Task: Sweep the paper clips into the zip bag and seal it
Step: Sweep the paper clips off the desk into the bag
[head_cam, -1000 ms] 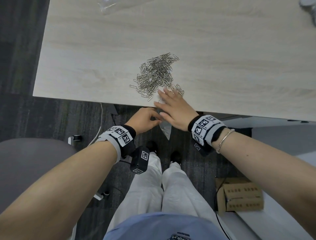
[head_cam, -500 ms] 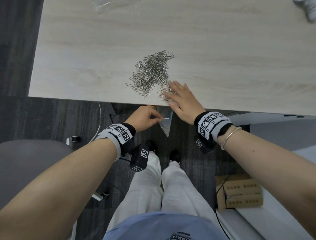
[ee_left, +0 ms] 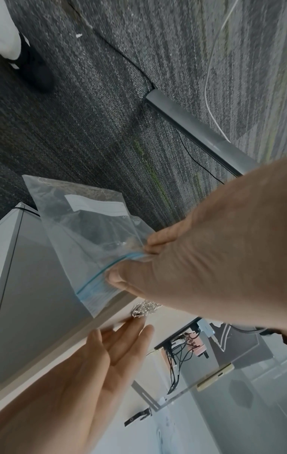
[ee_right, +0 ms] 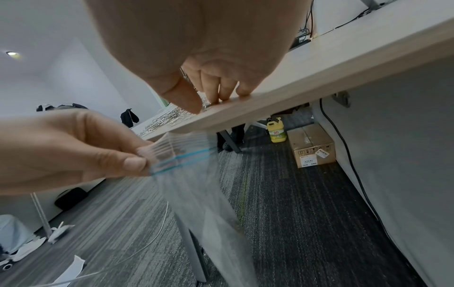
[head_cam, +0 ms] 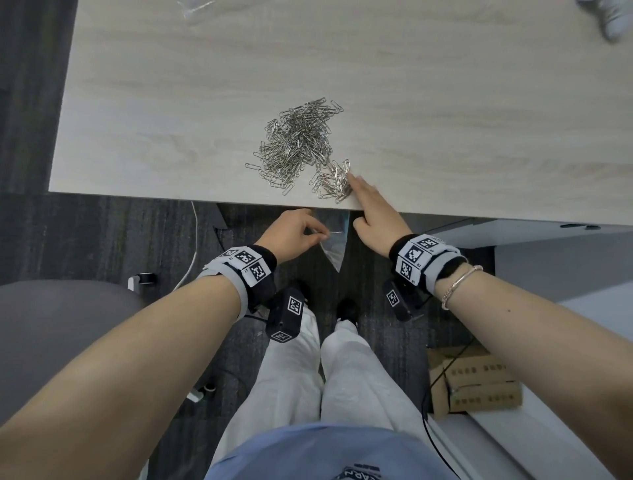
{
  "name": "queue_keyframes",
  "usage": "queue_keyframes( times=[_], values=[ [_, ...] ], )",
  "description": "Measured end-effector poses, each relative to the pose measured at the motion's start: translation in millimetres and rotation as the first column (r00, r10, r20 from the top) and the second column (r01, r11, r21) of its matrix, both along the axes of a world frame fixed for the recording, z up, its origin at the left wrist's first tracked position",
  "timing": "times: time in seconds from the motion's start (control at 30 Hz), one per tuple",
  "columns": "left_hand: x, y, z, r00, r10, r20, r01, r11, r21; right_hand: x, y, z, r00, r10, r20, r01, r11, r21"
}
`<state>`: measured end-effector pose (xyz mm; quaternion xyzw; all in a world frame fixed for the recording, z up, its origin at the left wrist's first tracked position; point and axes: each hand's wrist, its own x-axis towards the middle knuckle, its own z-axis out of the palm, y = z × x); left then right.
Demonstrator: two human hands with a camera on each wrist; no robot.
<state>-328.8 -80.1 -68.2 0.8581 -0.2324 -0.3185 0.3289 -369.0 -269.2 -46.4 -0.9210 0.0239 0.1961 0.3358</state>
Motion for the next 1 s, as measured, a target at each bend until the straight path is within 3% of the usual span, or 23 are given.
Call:
queue_keyframes(
  times=[0.23, 0.47, 0.6, 0.8, 1.0],
  values=[
    [-0.9, -2.9, 1.8, 1.000, 0.018, 0.021, -0.017, 1.000, -0.014, -0.4, -0.3, 2.5, 1.000, -0.028, -0.013, 0.028, 1.000, 0.000],
    [-0.4, -3.1, 3.0, 0.999, 0.019, 0.043, -0.018, 1.000, -0.018, -22.5, 3.4, 3.8, 0.993, 0.080, -0.083, -0.078, 0.997, 0.024],
    [-0.5, -2.6, 3.1, 0.999, 0.020, 0.044, -0.019, 0.999, -0.029, -25.7, 1.6, 3.1, 0.995, 0.092, -0.045, -0.089, 0.994, 0.057],
    [-0.5, -0.7, 3.9, 0.998, 0.020, 0.052, -0.020, 1.000, -0.015, 8.0, -7.7, 5.7, 0.988, -0.086, 0.125, 0.078, 0.995, 0.065],
    [0.4, 3.8, 4.8, 0.999, 0.025, 0.042, -0.024, 1.000, -0.013, 41.1, -6.6, -1.0, 0.999, -0.032, 0.017, 0.032, 0.999, 0.008]
  ],
)
